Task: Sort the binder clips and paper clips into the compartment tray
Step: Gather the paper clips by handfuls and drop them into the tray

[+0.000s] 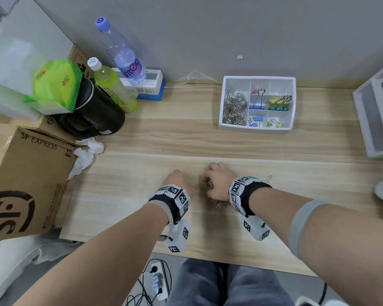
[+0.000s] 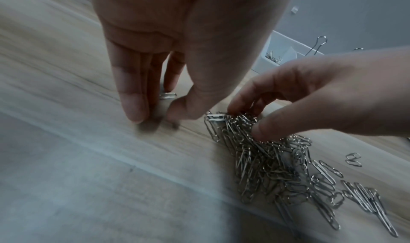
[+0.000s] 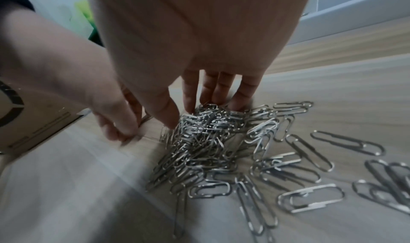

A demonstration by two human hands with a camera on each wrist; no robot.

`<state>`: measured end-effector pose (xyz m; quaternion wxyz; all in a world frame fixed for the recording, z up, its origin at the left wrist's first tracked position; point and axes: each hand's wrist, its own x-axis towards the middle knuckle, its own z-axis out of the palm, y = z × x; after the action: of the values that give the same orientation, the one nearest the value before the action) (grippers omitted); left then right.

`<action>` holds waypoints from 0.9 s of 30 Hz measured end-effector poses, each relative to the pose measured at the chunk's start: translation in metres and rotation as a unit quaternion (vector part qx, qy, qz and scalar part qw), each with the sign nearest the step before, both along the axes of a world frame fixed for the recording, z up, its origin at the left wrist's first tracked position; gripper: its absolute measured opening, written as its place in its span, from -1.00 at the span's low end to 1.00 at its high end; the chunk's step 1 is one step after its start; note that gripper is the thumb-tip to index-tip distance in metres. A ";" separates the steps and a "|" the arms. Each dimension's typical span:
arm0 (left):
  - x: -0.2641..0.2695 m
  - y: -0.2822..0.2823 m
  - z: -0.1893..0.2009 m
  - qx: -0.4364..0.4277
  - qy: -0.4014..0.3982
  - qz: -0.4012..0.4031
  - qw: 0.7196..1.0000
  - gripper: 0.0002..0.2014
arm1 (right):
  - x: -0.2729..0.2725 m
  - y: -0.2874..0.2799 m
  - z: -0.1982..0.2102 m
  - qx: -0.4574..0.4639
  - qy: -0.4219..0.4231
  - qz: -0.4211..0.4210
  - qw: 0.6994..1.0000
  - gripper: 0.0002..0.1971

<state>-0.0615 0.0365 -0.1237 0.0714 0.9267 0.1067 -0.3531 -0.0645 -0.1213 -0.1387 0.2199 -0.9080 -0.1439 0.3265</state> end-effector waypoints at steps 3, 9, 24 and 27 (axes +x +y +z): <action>-0.001 -0.007 0.000 -0.009 0.013 -0.029 0.999 -0.80 | -0.001 -0.004 0.001 0.016 0.015 -0.014 1.000 -0.56; 0.000 -0.033 -0.002 -0.078 0.025 -0.091 0.993 -0.66 | -0.002 -0.026 0.004 0.026 -0.018 -0.087 0.996 -0.66; 0.008 -0.053 0.006 0.074 0.068 -0.111 0.989 -0.40 | -0.015 -0.107 0.007 -0.142 0.038 -0.226 0.963 -0.54; 0.007 -0.064 0.011 0.037 0.097 -0.181 0.978 -0.60 | -0.018 -0.097 0.007 -0.085 0.065 -0.226 0.968 -0.61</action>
<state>-0.0541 -0.0276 -0.1131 -0.0388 0.8941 -0.0436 -0.4441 -0.0822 -0.2186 -0.1313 0.2187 -0.9092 0.1084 0.3374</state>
